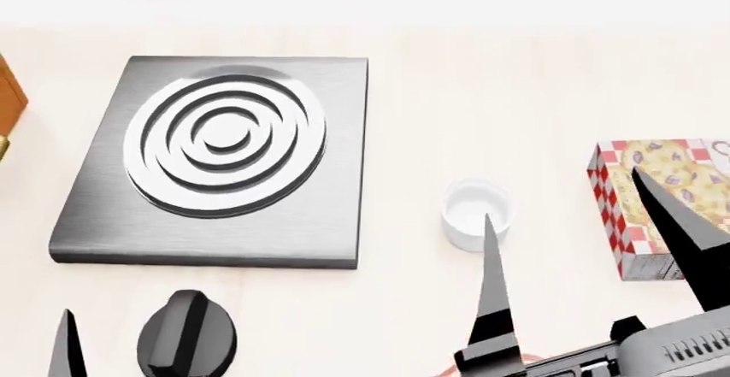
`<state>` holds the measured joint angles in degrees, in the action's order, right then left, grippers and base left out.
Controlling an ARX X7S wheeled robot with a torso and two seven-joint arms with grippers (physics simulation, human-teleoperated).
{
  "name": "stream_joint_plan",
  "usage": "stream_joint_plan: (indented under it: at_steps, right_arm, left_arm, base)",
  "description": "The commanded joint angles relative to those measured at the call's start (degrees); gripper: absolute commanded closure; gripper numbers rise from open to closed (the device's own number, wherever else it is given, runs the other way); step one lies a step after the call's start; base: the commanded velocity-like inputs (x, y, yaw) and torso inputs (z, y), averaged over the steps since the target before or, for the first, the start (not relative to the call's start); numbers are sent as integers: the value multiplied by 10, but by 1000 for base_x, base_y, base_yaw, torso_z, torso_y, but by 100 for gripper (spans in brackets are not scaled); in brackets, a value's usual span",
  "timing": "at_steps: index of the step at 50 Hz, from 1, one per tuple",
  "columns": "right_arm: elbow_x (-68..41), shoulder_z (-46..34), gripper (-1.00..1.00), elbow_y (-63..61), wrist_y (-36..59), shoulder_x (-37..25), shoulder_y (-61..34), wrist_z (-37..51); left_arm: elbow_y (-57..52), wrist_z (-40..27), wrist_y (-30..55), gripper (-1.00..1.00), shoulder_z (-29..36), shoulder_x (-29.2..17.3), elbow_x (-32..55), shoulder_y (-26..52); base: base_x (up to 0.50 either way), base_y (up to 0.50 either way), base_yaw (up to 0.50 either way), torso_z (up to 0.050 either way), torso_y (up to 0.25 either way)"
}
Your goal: Pick the akita bowl on the ramekin and place it on the plate.
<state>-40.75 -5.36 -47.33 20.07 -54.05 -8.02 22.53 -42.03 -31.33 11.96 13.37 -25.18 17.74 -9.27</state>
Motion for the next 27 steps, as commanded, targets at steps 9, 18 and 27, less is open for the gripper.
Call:
stream_joint_plan:
  at_steps: [9, 18, 27]
  right_arm:
    - [64, 30, -100, 24, -110, 60, 52, 12]
    - [75, 44, -100, 33, -158, 87, 62, 10]
    - [91, 53, -100, 42, -214, 111, 76, -4]
  left_arm:
    - [-4, 3, -8, -100, -1, -5, 6, -2]
    - [-9, 2, -13, -100, -2, -8, 6, -5]
    - [-14, 2, -15, -100, 0, -10, 6, -8]
  base:
    - [0, 0, 0, 0, 250]
    - [0, 0, 0, 0, 250]
    - [0, 0, 0, 0, 250]
